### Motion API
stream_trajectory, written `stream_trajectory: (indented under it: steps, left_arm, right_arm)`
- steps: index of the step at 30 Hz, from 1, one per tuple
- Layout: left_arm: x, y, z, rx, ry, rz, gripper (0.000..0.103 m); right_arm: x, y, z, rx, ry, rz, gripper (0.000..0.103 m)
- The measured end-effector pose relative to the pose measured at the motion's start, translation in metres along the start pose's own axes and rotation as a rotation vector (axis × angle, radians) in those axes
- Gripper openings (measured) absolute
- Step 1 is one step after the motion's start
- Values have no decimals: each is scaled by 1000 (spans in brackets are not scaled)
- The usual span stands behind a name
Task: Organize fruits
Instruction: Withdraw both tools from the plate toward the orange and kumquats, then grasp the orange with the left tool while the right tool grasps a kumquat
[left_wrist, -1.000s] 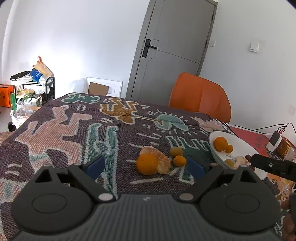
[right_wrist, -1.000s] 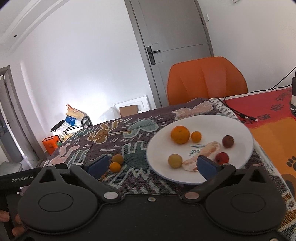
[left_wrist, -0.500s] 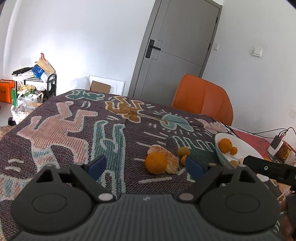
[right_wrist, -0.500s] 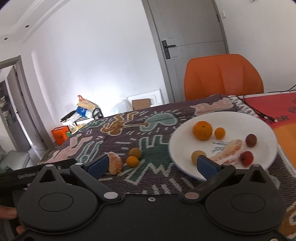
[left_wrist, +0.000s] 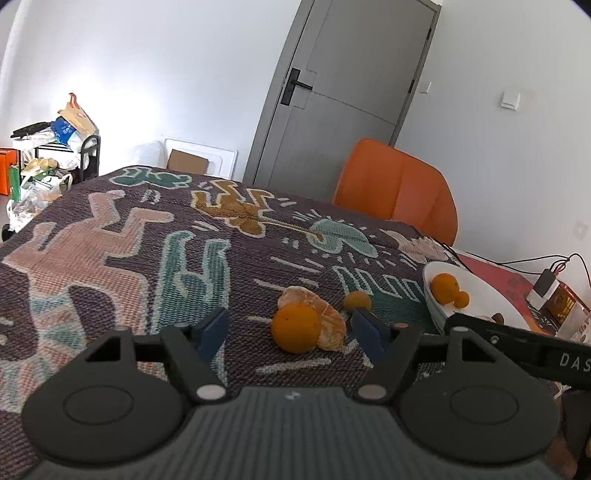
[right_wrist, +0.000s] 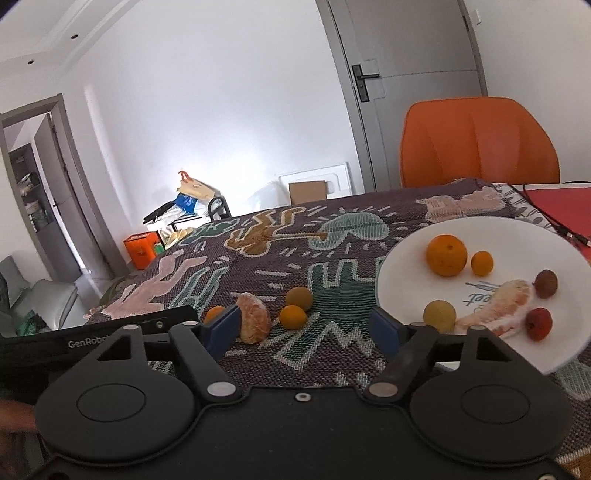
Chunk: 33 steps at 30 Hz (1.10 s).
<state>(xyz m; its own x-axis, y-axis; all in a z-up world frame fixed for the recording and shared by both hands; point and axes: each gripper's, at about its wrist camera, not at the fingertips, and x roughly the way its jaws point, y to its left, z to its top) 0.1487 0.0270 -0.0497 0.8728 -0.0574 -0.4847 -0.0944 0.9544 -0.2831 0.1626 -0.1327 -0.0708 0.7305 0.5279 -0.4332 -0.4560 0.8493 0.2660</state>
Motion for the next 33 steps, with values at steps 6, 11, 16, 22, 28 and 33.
stream_trajectory:
  steps: [6, 11, 16, 22, 28, 33]
  left_arm:
    - [11, -2, 1, -2, 9, -5, 63]
    - [20, -4, 1, 1, 17, -8, 60]
    - [34, -4, 1, -3, 55, 1, 41]
    - [34, 3, 1, -41, 59, -5, 33]
    - [25, 10, 4, -38, 44, 5, 33]
    - [20, 17, 6, -47, 33, 19, 33]
  right_arm:
    - [9, -2, 2, 6, 23, 9, 64]
    - [14, -3, 3, 1, 35, 13, 61]
    - [21, -3, 4, -5, 48, 15, 58]
    - [27, 1, 5, -18, 63, 22, 54]
    - [39, 8, 6, -39, 80, 27, 54]
    - [50, 11, 7, -67, 86, 15, 44]
